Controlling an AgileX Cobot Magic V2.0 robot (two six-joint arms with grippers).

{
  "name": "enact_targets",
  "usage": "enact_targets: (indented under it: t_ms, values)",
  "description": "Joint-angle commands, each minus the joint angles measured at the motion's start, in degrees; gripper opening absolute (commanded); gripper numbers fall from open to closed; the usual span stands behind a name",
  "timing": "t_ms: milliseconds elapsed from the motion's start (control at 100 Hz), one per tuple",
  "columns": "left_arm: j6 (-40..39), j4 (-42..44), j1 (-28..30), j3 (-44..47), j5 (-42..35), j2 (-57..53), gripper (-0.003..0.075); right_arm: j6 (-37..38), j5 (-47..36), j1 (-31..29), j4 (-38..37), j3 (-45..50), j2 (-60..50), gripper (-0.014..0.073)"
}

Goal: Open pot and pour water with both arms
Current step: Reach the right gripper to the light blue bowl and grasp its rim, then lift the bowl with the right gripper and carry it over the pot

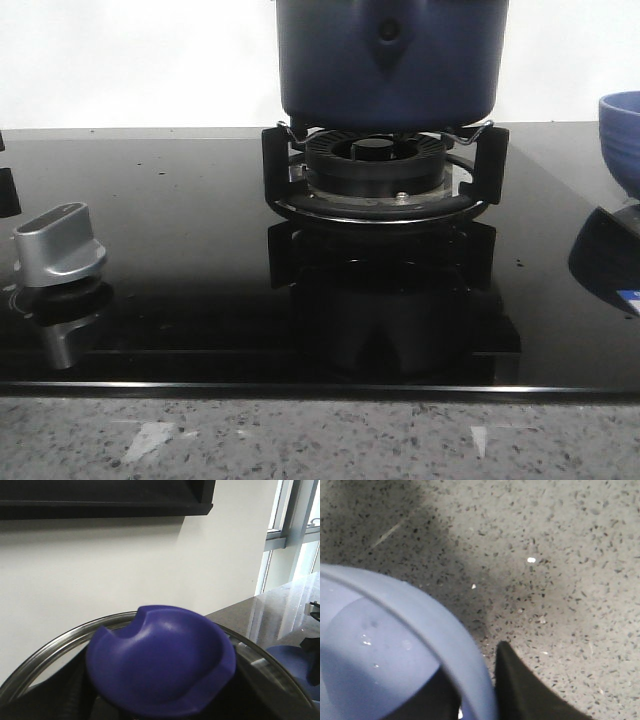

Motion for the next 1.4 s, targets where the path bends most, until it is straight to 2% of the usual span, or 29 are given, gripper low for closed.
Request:
enact_targets:
  t_ms: [0, 70, 340, 630, 960, 1390]
  values:
    - [-0.5, -2.5, 0.3, -1.9, 1.3, -1.8, 0.0316, -0.1, -1.5, -0.4, 0.8, -1.7, -1.6, -0.0001]
    - [-0.5, -2.5, 0.3, -1.9, 1.3, -1.8, 0.0316, -0.7, -1.5, -0.4, 0.8, -1.7, -1.6, -0.0076]
    - [-0.5, -2.5, 0.3, -1.9, 1.1, -1.8, 0.0316, -1.4, -0.6, -0.4, 1.4, -4.2, -3.1, -0.0074]
    - [-0.5, -2.5, 0.3, -1.9, 0.7, -1.8, 0.0316, -1.6, 4.3, 2.0, 2.4, -19.1, -3.2, -0.0074]
    - [-0.5, -2.5, 0.3, -1.9, 0.6, -1.2, 0.0316, -2.5, 8.3, 10.7, 3.9, -35.5, -0.9, -0.0074]
    - [-0.5, -2.8, 0.3, -1.9, 1.2, -0.5, 0.0316, -2.5, 8.0, 25.1, 4.0, -45.4, 2.8, -0.0074]
